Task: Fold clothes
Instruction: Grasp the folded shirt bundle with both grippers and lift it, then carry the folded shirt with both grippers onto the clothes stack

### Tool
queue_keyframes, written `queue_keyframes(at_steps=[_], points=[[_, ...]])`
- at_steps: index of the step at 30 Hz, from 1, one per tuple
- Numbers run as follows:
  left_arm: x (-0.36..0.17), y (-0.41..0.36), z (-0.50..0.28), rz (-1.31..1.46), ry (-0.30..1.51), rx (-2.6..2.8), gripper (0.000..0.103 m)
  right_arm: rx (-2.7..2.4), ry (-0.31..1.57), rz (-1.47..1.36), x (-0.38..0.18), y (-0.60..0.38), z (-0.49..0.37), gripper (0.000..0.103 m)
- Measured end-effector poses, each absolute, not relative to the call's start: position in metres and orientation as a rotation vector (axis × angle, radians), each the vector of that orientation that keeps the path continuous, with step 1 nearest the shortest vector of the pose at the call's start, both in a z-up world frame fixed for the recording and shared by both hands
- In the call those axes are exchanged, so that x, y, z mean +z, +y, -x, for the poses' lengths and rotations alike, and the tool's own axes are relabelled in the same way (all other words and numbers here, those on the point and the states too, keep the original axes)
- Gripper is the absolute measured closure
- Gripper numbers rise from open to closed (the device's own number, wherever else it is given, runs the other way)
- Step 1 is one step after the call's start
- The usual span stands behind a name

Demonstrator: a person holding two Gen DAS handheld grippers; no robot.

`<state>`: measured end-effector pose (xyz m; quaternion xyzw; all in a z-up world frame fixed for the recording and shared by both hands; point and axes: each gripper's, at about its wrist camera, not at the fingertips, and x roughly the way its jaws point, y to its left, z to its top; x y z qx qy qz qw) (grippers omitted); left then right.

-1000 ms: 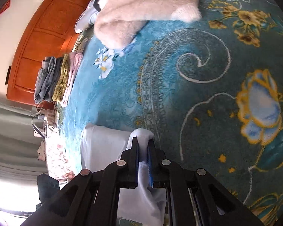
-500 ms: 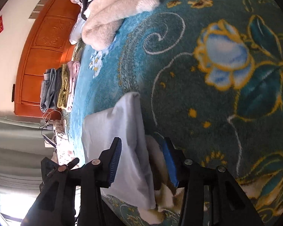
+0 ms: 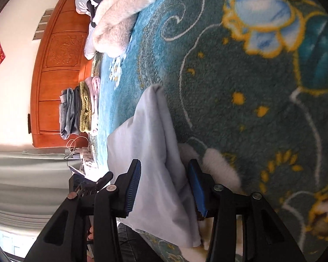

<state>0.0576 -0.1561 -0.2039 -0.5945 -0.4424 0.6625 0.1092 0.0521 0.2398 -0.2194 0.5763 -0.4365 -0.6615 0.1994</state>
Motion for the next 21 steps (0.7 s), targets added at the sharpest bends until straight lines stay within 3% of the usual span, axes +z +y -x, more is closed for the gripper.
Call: queue_keyframes(at_steps=[2, 3, 4, 7, 17, 21], points=[[-0.203, -0.155, -0.059, 1.762, -1.298, 1.946, 0.072, -1.858, -1.220, -1.624, -0.219, 0.235, -0.053, 0.059], [-0.203, -0.152, -0.060, 1.778, -1.302, 1.939, 0.078, -1.868, -1.215, -1.633, -0.218, 0.233, -0.052, 0.066], [-0.201, -0.149, -0.061, 1.788, -1.287, 1.948, 0.081, -1.879, -1.207, -1.649, -0.217, 0.231, -0.052, 0.076], [-0.194, -0.143, -0.065, 1.812, -1.238, 1.986, 0.088, -1.892, -1.185, -1.691, -0.215, 0.225, -0.049, 0.090], [-0.128, -0.147, -0.079, 1.687, -1.169, 2.110, 0.092, -1.946, -1.004, -1.602, -0.161, 0.203, -0.040, 0.094], [-0.092, -0.163, -0.086, 1.554, -1.225, 2.173, 0.092, -1.954, -0.921, -1.478, -0.120, 0.189, -0.030, 0.094]])
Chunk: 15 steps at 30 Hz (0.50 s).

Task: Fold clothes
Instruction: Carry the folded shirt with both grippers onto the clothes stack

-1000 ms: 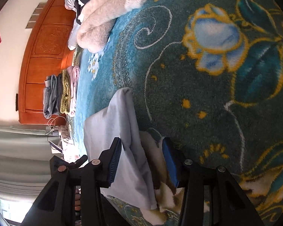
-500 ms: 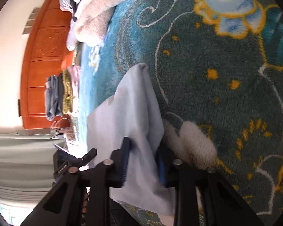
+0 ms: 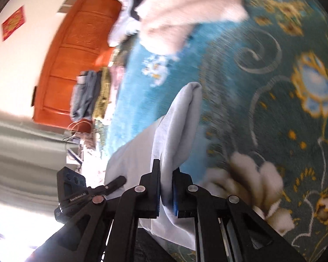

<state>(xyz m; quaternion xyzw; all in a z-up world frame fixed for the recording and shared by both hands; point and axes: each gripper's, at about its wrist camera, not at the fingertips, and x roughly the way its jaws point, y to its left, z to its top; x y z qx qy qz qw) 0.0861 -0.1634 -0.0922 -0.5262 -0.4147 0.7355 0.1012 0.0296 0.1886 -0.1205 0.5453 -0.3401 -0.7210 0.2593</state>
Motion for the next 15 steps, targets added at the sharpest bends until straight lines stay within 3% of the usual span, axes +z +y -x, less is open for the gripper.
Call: queue_keyframes(at_steps=[8, 15], points=[[-0.025, -0.205, -0.086, 1.369, -1.206, 2.349, 0.092, -1.925, -0.710, -1.290, -0.039, 0.144, 0.011, 0.094], [0.010, -0.265, -0.074, 1.273, -1.229, 2.455, 0.092, -1.846, -0.568, -1.240, -0.003, 0.082, 0.046, 0.094]])
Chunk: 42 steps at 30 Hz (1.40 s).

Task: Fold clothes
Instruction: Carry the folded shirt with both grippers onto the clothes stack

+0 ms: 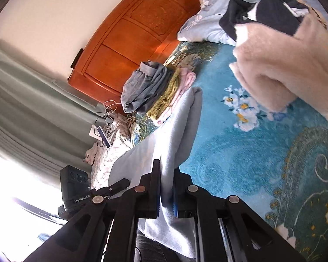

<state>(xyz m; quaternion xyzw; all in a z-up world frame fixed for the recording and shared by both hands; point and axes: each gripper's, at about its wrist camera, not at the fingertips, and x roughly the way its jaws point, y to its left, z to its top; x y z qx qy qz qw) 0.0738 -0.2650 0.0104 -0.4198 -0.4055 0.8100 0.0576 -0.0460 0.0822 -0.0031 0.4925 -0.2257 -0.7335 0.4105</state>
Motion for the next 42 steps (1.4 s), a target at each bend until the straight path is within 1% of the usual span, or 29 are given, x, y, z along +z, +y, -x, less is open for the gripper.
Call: queue_keyframes(at_steps=[9, 19, 24, 26, 29, 31, 33, 34, 37, 39, 42], points=[[0.043, -0.349, -0.019, 1.209, -1.214, 2.541, 0.092, -1.787, -0.409, -1.216, 0.041, -0.021, 0.115, 0.094], [0.096, -0.440, 0.076, 1.064, -1.091, 2.744, 0.092, -1.818, -0.186, -1.161, 0.102, -0.159, 0.219, 0.094], [0.103, -0.492, 0.122, 1.011, -1.090, 2.831, 0.092, -1.848, -0.129, -1.108, 0.121, -0.225, 0.274, 0.094], [0.096, -0.510, 0.134, 0.992, -1.102, 2.859, 0.092, -1.852, -0.114, -1.094, 0.122, -0.250, 0.292, 0.094], [0.087, -0.538, 0.151, 0.961, -1.121, 2.902, 0.092, -1.858, -0.069, -1.072, 0.115, -0.284, 0.314, 0.094], [0.066, -0.548, 0.162, 0.996, -1.142, 2.903, 0.092, -1.862, -0.042, -1.063, 0.106, -0.306, 0.328, 0.094], [0.038, -0.554, 0.172, 1.067, -1.188, 2.876, 0.092, -1.865, -0.051, -1.091, 0.085, -0.322, 0.345, 0.094], [0.024, -0.557, 0.176, 1.103, -1.211, 2.860, 0.092, -1.869, -0.085, -1.133, 0.070, -0.327, 0.355, 0.094], [-0.002, -0.560, 0.176, 1.101, -1.254, 2.847, 0.091, -1.890, -0.136, -1.268, 0.023, -0.341, 0.374, 0.094], [-0.007, -0.565, 0.171, 1.061, -1.271, 2.839, 0.089, -1.901, -0.143, -1.312, -0.001, -0.346, 0.380, 0.094], [0.001, -0.563, 0.167, 1.031, -1.257, 2.811, 0.086, -1.886, -0.198, -1.310, -0.016, -0.342, 0.384, 0.094]])
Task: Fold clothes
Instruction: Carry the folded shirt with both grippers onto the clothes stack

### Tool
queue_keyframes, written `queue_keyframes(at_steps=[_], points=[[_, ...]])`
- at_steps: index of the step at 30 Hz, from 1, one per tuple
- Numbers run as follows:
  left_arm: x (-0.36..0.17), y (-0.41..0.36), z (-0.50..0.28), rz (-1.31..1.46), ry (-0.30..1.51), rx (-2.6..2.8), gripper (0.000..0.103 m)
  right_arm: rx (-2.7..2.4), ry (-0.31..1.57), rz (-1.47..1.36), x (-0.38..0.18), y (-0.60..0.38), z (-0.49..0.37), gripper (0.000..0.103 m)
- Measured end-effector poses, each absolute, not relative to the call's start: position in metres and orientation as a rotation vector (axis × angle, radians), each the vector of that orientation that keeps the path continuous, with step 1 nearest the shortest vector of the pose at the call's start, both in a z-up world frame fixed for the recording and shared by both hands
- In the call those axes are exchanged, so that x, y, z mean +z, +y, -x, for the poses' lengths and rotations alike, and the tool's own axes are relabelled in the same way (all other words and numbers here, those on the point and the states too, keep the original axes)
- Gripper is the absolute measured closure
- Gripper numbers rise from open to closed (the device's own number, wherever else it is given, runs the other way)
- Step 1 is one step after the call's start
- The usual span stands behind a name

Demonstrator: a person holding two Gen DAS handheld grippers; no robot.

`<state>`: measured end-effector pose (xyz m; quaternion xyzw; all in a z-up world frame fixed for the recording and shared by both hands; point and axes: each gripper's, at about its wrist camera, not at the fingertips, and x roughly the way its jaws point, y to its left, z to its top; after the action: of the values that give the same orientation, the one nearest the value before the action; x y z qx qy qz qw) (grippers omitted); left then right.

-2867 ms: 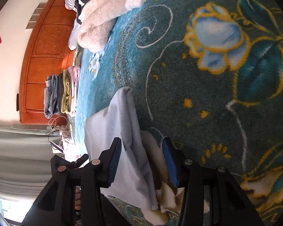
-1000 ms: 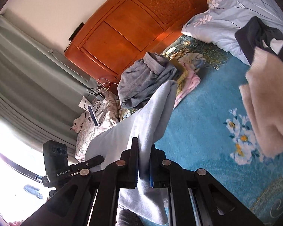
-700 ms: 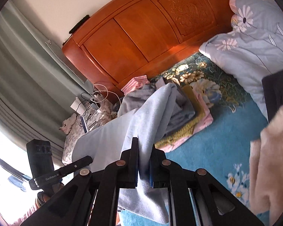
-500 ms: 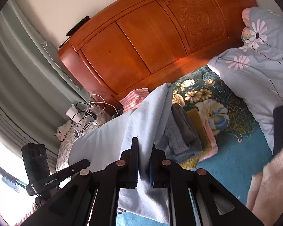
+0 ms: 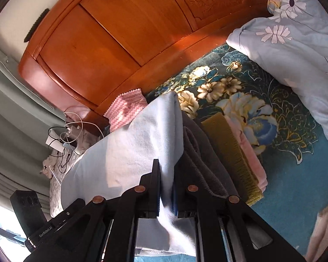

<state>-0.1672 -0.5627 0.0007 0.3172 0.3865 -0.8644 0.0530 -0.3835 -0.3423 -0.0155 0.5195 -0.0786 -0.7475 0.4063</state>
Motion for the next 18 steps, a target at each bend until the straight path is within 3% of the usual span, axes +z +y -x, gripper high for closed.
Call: queue_keyframes(at_steps=[5, 8, 14, 18], points=[[0.017, -0.557, 0.159, -1.002, 1.109, -2.613, 0.075, -1.878, -0.284, -1.303, -0.016, -0.330, 0.387, 0.092], [0.027, -0.565, 0.144, -0.965, 1.125, -2.562, 0.072, -1.925, -0.330, -1.300, -0.008, -0.316, 0.390, 0.080], [0.056, -0.556, 0.121, -0.851, 0.998, -2.567, 0.064, -2.011, -0.322, -1.226, 0.023, -0.288, 0.382, 0.080], [0.062, -0.524, 0.143, -0.960, 0.856, -2.650, 0.062, -1.961, -0.235, -1.176, 0.033, -0.301, 0.351, 0.080]])
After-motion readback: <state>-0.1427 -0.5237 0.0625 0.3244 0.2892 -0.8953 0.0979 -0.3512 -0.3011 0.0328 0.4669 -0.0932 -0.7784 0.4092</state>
